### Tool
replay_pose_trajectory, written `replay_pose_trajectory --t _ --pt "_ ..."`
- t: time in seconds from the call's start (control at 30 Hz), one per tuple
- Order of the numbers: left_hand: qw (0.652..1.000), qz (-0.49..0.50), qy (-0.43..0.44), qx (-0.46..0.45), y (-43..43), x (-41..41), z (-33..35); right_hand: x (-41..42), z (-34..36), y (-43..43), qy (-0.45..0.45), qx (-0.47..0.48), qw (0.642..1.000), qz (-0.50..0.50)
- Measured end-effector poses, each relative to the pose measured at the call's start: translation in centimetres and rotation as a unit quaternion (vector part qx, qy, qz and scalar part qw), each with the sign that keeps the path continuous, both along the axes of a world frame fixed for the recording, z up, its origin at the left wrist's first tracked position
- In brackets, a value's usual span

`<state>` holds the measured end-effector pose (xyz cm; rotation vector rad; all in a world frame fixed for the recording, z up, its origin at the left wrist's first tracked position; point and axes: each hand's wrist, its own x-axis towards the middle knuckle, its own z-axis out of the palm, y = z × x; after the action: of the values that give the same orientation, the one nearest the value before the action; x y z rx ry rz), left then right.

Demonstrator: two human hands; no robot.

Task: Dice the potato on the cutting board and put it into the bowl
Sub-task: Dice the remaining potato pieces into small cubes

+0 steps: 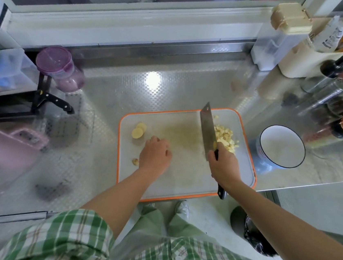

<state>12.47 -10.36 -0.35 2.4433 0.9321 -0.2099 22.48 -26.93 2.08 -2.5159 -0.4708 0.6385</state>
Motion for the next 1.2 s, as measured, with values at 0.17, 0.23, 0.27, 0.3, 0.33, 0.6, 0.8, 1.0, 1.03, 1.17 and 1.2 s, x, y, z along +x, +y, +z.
replay_pose_trajectory --t 0.17,0.23,0.27,0.3,0.33,0.6,0.8,1.0,1.03,1.17,1.2 --pt "0.901 0.151 -0.142 -0.380 -1.8 3.1 2.8 -1.4 1.3 0.8 -0.110 -0.017 0.988 0.105" --pt "0.885 0.156 -0.153 -0.412 -2.6 4.5 3.4 -2.1 1.4 1.0 -0.126 -0.007 0.979 0.158" --pt "0.890 0.161 -0.157 -0.397 -2.8 4.9 3.4 -2.2 1.3 0.9 -0.124 0.004 0.977 0.173" --pt "0.898 0.171 -0.161 -0.371 -2.9 5.0 3.3 -2.1 1.3 0.8 -0.123 0.020 0.976 0.179" --pt "0.905 0.186 -0.164 -0.345 -2.9 5.1 3.0 -1.9 1.4 0.5 -0.117 0.034 0.976 0.180" --pt "0.896 0.248 -0.165 -0.331 -2.0 5.3 2.8 1.6 -0.3 -1.2 0.028 -0.005 0.993 0.115" --pt "0.907 0.237 -0.156 -0.311 -1.4 5.7 2.3 1.5 0.4 0.1 0.013 0.015 0.987 0.157" --pt "0.917 0.230 -0.155 -0.287 -0.7 5.1 2.0 1.2 1.9 1.7 0.019 0.077 0.975 0.209" --pt "0.921 0.228 -0.152 -0.277 -0.4 5.0 2.0 0.7 2.1 2.3 0.013 0.054 0.968 0.247" --pt "0.899 0.219 -0.178 -0.334 0.2 4.2 2.8 -0.3 1.7 4.5 -0.014 -0.004 0.965 0.263" --pt "0.881 0.226 -0.193 -0.367 0.3 3.8 3.1 -0.4 1.6 4.8 0.007 0.018 0.975 0.221"
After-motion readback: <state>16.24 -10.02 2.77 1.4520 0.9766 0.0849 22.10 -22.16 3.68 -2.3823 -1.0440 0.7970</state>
